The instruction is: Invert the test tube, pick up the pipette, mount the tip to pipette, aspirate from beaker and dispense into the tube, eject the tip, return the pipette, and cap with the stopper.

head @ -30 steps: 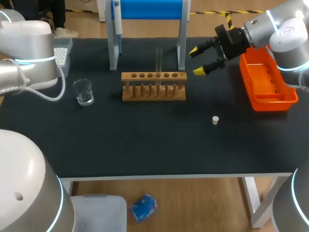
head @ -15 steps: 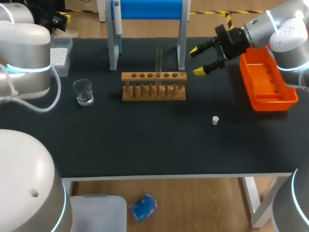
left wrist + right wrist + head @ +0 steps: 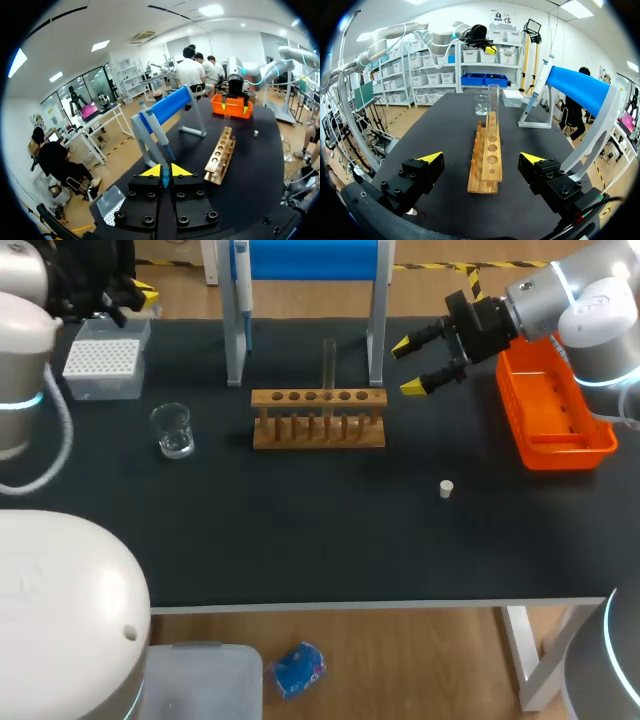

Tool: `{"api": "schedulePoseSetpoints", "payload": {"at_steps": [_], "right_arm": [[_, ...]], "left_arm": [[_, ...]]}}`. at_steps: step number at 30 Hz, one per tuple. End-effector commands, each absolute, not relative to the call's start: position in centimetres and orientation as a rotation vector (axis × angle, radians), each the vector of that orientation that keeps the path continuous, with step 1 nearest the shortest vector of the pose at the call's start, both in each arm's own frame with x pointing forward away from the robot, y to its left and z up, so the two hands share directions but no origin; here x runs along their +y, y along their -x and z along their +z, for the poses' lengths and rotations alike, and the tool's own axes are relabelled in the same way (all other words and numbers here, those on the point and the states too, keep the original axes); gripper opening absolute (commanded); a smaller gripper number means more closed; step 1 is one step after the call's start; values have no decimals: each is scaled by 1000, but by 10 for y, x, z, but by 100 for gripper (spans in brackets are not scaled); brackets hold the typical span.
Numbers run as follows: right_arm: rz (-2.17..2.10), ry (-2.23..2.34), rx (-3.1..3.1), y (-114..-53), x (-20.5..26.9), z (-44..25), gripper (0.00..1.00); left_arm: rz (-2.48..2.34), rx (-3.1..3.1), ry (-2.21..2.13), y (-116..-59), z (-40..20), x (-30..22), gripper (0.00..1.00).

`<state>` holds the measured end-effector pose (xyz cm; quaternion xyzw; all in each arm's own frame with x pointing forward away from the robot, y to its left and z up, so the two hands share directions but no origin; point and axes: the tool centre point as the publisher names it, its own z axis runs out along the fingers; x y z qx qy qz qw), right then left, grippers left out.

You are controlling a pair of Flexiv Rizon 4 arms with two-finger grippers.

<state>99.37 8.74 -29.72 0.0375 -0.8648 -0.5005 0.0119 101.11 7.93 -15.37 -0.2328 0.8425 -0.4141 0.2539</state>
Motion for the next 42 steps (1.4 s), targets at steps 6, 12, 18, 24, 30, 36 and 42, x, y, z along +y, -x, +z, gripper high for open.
{"api": "schedulePoseSetpoints", "payload": {"at_steps": [6,12,18,24,30,36,42], "right_arm": [[-1560,-119,-2696,-994,87,-297,100],[-1560,-119,-2696,-994,87,-297,100],[-1560,-119,-2696,-994,87,-297,100],[-1560,-119,-2696,-994,87,-297,100],[-1560,-119,-2696,-994,87,-297,100],[-1560,-119,-2696,-994,87,-297,100],[-1560,-119,-2696,-994,87,-297,100]], "left_arm": [[-1170,2396,590,-1004,-143,89,0],[-1222,2473,375,-961,-117,39,0],[-1279,2619,159,-892,-101,-17,0],[-1253,2711,13,-839,-82,-57,0],[-1253,2711,13,-839,-82,-57,0],[-1253,2711,13,-839,-82,-57,0],[-1235,2765,-25,-841,-89,-68,0]]}}
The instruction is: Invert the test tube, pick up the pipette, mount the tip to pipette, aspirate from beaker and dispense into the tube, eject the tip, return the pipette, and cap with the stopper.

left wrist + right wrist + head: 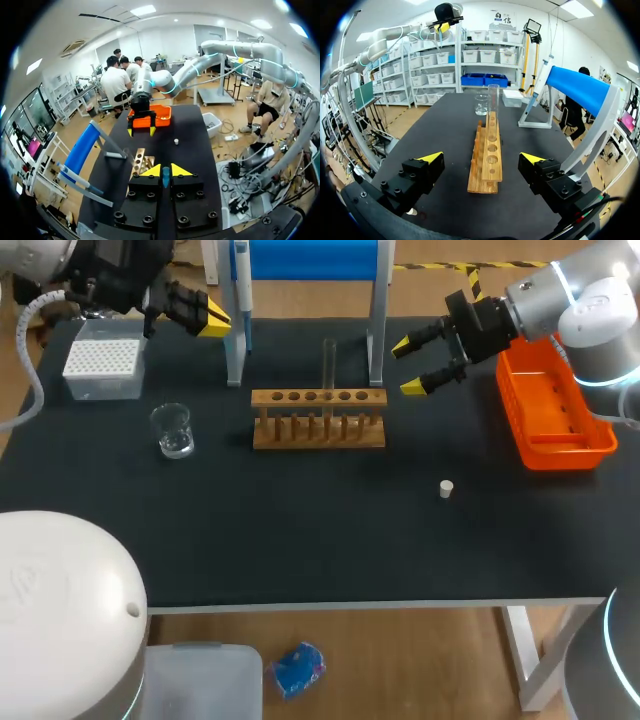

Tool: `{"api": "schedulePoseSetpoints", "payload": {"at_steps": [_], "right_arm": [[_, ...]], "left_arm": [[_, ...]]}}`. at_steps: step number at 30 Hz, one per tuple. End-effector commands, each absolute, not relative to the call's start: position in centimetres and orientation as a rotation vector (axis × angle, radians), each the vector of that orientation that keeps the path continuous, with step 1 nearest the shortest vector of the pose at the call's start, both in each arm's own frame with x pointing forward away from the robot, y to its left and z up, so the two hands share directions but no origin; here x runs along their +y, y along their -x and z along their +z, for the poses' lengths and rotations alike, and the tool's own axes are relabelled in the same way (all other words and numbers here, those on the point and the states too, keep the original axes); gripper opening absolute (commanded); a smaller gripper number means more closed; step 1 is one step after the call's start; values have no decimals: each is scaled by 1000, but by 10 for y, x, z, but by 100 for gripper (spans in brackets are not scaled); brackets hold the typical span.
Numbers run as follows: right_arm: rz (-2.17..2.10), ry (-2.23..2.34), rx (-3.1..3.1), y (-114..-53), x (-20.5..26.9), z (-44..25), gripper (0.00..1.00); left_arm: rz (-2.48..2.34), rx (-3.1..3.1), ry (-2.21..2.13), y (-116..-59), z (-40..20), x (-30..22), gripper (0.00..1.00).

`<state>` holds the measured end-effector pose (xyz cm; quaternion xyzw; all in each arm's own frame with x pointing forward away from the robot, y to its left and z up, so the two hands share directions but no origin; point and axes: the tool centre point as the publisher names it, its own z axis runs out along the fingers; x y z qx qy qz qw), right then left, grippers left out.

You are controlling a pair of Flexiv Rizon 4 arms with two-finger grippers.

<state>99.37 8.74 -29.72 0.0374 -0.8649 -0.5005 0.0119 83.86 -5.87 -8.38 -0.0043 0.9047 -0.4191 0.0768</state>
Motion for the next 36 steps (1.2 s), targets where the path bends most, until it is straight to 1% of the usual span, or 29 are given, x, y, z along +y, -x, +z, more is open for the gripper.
{"api": "schedulePoseSetpoints", "payload": {"at_steps": [1,11,18,26,36], "right_arm": [[-1560,-119,-2696,-994,87,-297,100],[-1560,-119,-2696,-994,87,-297,100],[-1560,-119,-2696,-994,87,-297,100],[-1560,-119,-2696,-994,87,-297,100],[-1560,-119,-2696,-994,87,-297,100]], "left_arm": [[-1216,2794,-36,-839,-93,-76,0],[-1236,2871,-35,-803,-141,-135,0],[-1342,2846,-30,-792,-177,-160,0],[-1403,2802,-13,-801,-196,-177,0],[-1377,2806,-16,-832,-200,-179,0]]}}
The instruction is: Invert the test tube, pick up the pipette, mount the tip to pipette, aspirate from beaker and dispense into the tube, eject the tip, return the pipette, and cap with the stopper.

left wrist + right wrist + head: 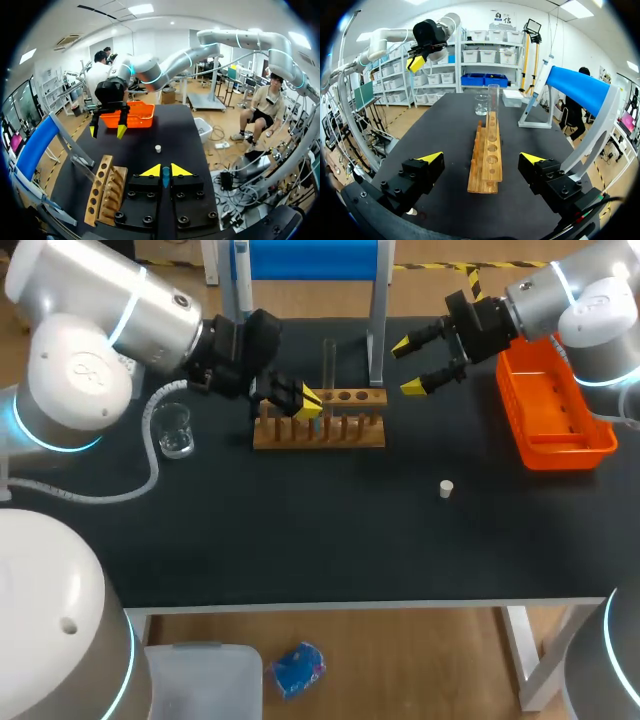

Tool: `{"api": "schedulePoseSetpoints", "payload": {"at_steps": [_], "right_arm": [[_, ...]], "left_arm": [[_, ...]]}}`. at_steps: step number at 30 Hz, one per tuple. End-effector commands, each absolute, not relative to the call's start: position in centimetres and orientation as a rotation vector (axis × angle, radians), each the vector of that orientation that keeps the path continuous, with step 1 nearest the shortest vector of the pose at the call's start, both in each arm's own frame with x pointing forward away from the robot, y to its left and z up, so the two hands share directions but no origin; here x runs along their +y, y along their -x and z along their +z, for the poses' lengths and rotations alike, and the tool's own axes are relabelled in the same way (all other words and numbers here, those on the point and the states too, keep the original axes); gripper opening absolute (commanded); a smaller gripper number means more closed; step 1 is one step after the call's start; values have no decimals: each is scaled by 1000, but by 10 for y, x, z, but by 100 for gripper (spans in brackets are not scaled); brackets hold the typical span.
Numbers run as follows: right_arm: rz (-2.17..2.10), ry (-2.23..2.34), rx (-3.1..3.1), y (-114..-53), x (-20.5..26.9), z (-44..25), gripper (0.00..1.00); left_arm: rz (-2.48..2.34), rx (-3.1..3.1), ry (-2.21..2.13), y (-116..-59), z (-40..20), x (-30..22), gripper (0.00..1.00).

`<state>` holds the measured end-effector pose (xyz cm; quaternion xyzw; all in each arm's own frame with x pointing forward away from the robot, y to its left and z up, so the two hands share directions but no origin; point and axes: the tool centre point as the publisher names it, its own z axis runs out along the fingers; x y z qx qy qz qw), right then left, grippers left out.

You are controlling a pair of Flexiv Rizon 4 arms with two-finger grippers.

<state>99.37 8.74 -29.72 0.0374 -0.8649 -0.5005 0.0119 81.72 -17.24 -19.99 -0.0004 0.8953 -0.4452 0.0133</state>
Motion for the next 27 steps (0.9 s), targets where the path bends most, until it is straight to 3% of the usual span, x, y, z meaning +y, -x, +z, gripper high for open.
{"api": "schedulePoseSetpoints", "payload": {"at_steps": [1,27], "right_arm": [[-1560,-119,-2696,-994,87,-297,100],[-1560,-119,-2696,-994,87,-297,100]], "left_arm": [[-1372,2808,-16,-834,-200,-179,0],[-1308,2853,144,-848,-208,-188,0]]}}
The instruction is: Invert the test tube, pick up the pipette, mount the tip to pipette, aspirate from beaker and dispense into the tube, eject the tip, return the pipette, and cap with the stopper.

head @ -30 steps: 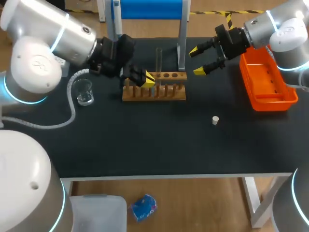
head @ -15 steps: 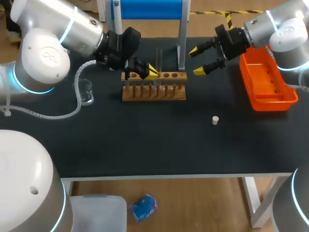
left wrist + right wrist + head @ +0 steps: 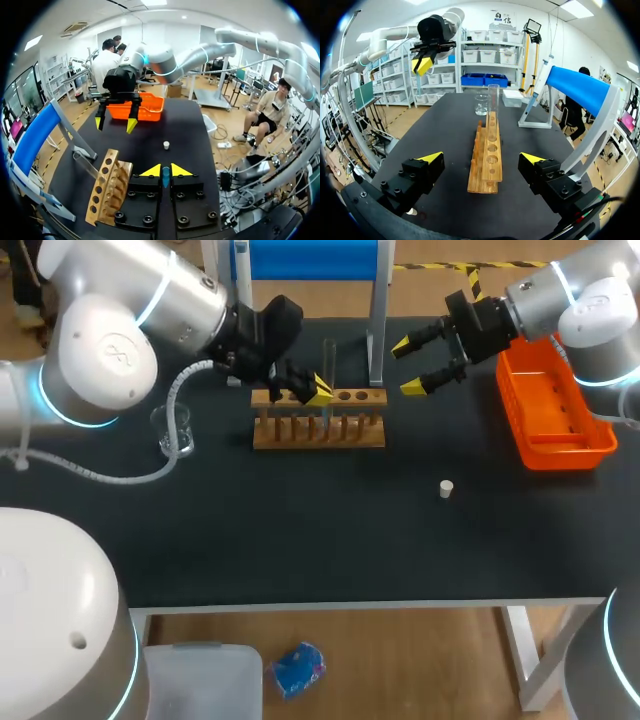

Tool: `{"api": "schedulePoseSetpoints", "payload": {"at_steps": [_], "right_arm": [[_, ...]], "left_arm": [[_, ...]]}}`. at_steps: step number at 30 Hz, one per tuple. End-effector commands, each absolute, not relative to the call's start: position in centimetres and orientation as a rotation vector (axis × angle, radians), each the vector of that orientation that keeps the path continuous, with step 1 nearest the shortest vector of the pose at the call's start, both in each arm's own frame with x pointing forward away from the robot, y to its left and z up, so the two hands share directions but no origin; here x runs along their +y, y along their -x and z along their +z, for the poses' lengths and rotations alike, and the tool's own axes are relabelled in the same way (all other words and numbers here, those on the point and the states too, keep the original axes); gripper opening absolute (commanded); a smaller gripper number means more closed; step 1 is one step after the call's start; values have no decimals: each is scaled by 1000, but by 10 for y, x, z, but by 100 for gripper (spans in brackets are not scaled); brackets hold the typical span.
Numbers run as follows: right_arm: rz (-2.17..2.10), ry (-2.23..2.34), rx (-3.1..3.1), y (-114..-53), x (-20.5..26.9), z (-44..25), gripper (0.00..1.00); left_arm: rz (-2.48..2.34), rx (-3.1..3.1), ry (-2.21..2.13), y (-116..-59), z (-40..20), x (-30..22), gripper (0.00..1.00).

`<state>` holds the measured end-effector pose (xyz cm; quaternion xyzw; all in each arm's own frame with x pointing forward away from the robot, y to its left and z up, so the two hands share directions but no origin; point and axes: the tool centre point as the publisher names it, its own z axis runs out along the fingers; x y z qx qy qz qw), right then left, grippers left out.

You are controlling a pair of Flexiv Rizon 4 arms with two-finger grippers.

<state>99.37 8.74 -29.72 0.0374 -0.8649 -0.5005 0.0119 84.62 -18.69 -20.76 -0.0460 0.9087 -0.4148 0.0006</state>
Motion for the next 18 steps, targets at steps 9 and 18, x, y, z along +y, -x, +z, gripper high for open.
{"api": "schedulePoseSetpoints", "payload": {"at_steps": [9,18], "right_arm": [[-1560,-119,-2696,-994,87,-297,100],[-1560,-119,-2696,-994,87,-297,100]], "left_arm": [[-1289,2854,162,-849,-208,-189,0],[-1289,2854,162,-849,-208,-189,0]]}}
